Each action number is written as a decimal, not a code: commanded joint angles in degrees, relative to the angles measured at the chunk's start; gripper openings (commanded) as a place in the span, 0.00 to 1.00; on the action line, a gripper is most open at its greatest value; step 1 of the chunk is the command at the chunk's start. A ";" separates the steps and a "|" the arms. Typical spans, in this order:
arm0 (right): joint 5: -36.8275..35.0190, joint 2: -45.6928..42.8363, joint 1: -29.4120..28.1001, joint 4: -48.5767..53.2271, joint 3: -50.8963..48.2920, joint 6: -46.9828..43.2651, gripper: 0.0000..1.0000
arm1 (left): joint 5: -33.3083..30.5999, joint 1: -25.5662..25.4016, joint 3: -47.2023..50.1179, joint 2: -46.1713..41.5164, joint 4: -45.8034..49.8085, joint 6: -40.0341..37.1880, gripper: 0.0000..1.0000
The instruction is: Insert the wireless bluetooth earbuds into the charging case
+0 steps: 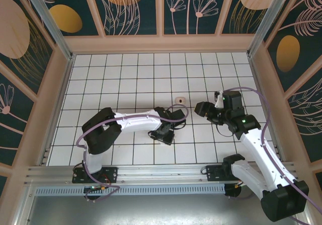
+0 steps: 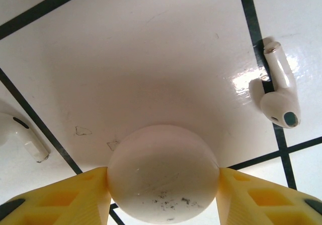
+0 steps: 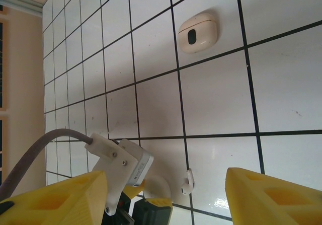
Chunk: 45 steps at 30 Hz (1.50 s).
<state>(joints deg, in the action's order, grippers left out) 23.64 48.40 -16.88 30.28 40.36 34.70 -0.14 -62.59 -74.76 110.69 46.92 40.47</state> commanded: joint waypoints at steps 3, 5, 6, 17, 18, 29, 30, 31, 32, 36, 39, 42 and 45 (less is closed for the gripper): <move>-0.87 -0.78 -0.34 0.03 -0.83 0.54 0.64 | 0.07 0.03 1.63 1.63 -0.59 -1.34 0.52; -0.90 -0.82 -0.27 -0.03 -0.90 0.63 0.64 | 0.14 0.01 1.89 1.45 -0.81 -1.35 0.47; -0.92 -0.85 -0.25 0.02 -0.90 0.63 0.64 | 0.14 0.01 2.03 1.37 -0.94 -1.43 0.44; 1.11 -0.51 -0.13 -1.71 -1.23 0.55 0.64 | -2.91 0.10 4.14 -3.37 -3.36 -4.11 0.34; 1.44 -0.26 -0.12 -1.87 -1.08 0.55 0.64 | -3.28 0.10 4.80 -4.29 -4.06 -4.30 0.34; 12.52 3.18 -0.14 -5.22 -1.43 -3.01 0.64 | -4.79 0.48 12.96 -14.52 -13.15 -3.02 0.32; 13.31 3.57 -0.16 -5.19 -1.59 -3.59 0.64 | -5.16 0.43 14.03 -15.59 -14.56 -2.93 0.31; 14.17 3.95 -0.13 -5.16 -1.79 -4.33 0.64 | -5.63 0.46 14.98 -16.75 -16.07 -3.02 0.31; 14.65 4.22 -0.08 -4.99 -1.95 -5.15 0.64 | -6.38 0.44 15.83 -17.82 -17.49 -3.35 0.31; 18.59 6.71 0.05 -5.16 -2.04 -8.48 0.64 | -8.04 0.45 18.25 -21.03 -22.55 -5.12 0.30; 23.65 10.07 0.03 -5.96 -1.61 -10.78 0.62 | -8.91 0.45 21.39 -23.92 -27.58 -6.27 0.30; 24.35 12.34 0.03 -3.92 0.33 -15.51 0.60 | -10.83 0.47 24.57 -27.17 -32.51 -8.64 0.29; 25.15 14.68 0.37 -0.46 3.36 -22.03 0.60 | -12.07 0.40 27.81 -30.23 -37.54 -11.62 0.29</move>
<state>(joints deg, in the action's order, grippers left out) 45.17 61.89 -16.84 27.42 40.16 20.67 -9.45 -62.37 -49.08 83.24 16.73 32.91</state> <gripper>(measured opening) 0.596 0.378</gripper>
